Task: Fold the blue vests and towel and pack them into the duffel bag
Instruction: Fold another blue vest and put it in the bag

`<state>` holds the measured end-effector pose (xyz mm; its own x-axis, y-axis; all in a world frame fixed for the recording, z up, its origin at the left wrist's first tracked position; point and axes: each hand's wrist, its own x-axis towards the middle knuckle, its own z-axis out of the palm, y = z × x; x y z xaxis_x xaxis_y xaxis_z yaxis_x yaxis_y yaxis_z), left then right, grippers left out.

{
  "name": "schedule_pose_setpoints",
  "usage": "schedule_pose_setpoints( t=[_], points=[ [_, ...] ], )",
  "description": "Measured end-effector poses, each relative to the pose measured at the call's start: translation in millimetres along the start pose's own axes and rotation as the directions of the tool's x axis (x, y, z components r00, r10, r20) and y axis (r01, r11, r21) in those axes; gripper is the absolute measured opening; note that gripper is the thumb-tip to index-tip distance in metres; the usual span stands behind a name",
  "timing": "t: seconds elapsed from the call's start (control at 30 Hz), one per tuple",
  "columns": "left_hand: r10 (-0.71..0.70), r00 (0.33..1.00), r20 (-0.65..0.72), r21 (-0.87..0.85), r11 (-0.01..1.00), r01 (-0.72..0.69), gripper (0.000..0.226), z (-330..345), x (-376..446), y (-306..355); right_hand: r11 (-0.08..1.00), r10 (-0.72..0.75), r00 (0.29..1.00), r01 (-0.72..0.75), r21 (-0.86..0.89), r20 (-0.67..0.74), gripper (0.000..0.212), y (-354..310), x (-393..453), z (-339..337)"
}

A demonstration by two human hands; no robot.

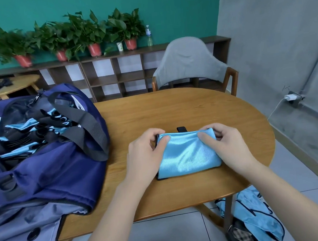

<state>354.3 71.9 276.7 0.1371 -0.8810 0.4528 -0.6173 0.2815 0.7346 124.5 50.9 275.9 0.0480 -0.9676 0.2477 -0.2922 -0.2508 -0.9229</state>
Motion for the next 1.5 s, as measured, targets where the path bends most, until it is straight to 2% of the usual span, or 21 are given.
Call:
schedule_pose_setpoints(
  t=[0.17,0.3,0.4,0.47,0.53,0.6,0.67,0.73,0.8,0.87,1.0,1.1,1.2,1.27,1.37,1.5],
  points=[
    [-0.122,0.99,0.065,0.246,0.964,0.102,0.015,3.0,10.5,-12.7,0.937,-0.006,0.999,-0.01,-0.35,-0.046,0.016,20.0,23.5,8.2],
    [-0.164,0.976,0.143,0.212,0.968,0.131,0.012,5.8,16.2,-20.9,0.889,0.02,1.0,-0.027,-0.458,-0.021,0.023,27.0,31.5,12.3],
    [0.005,0.981,0.195,0.176,0.984,-0.04,0.022,4.9,20.3,-21.3,0.88,0.048,0.998,-0.056,-0.472,-0.03,0.027,26.8,35.0,14.4],
    [0.086,0.951,0.297,0.103,0.987,-0.121,0.028,4.1,20.6,-16.4,0.874,0.06,0.998,-0.069,-0.481,-0.033,0.029,26.2,35.6,15.7],
    [0.086,0.91,0.405,0.073,0.989,-0.126,0.023,6.1,17.0,-12.8,0.864,0.059,0.997,-0.074,-0.499,-0.046,0.032,25.0,35.1,17.3],
    [0.056,0.889,0.454,0.105,0.988,-0.116,0.018,9.2,12.7,-14.4,0.859,0.031,0.995,-0.074,-0.507,-0.092,0.036,23.4,34.2,18.5],
    [0.01,0.901,0.435,0.18,0.979,-0.098,0.017,9.9,9.7,-15.6,0.861,-0.004,0.987,-0.079,-0.502,-0.163,0.042,20.2,32.6,18.5],
    [-0.046,0.933,0.358,0.326,0.942,-0.078,0.017,6.1,7.2,-7.7,0.851,-0.039,0.976,-0.081,-0.518,-0.216,0.047,17.2,29.6,17.0],
    [-0.063,0.967,0.246,0.539,0.838,-0.082,0.033,2.8,3.7,3.7,0.845,-0.041,0.973,-0.086,-0.527,-0.226,0.047,14.5,24.8,16.7],
    [-0.094,0.979,0.183,0.639,0.768,-0.046,0.057,-1.3,-0.6,13.7,0.863,-0.021,0.977,-0.09,-0.497,-0.214,0.047,12.1,18.3,20.7],
    [-0.212,0.952,0.219,0.493,0.866,0.08,0.072,-0.7,-5.5,16.6,0.88,0.082,0.991,-0.123,-0.459,-0.108,0.048,1.4,4.4,32.4],
    [-0.191,0.954,0.231,0.36,0.928,0.099,0.057,5.0,-14.7,10.8,0.838,0.16,0.986,-0.159,-0.521,-0.042,0.051,-6.3,-0.7,36.1],
    [-0.151,0.972,0.18,0.396,0.916,0.069,0.041,14.1,-26.5,14.1,0.797,0.225,0.974,-0.19,-0.573,-0.01,0.053,-7.6,-2.4,39.8],
    [-0.173,0.974,0.144,0.397,0.912,0.103,0.029,19.9,-33.6,18.3,0.797,0.264,0.964,-0.208,-0.567,0.017,0.047,-7.2,-2.6,41.8],
    [-0.21,0.97,0.123,0.432,0.891,0.138,0.041,22.8,-37.0,21.2,0.838,0.324,0.945,-0.26,-0.48,0.054,0.024,-9.2,0.2,40.6],
    [-0.123,0.992,0.032,0.529,0.844,0.088,0.049,14.6,-33.8,24.5,0.914,0.306,0.946,-0.261,-0.31,0.104,0.009,-9.6,1.8,37.0]
  ],
)
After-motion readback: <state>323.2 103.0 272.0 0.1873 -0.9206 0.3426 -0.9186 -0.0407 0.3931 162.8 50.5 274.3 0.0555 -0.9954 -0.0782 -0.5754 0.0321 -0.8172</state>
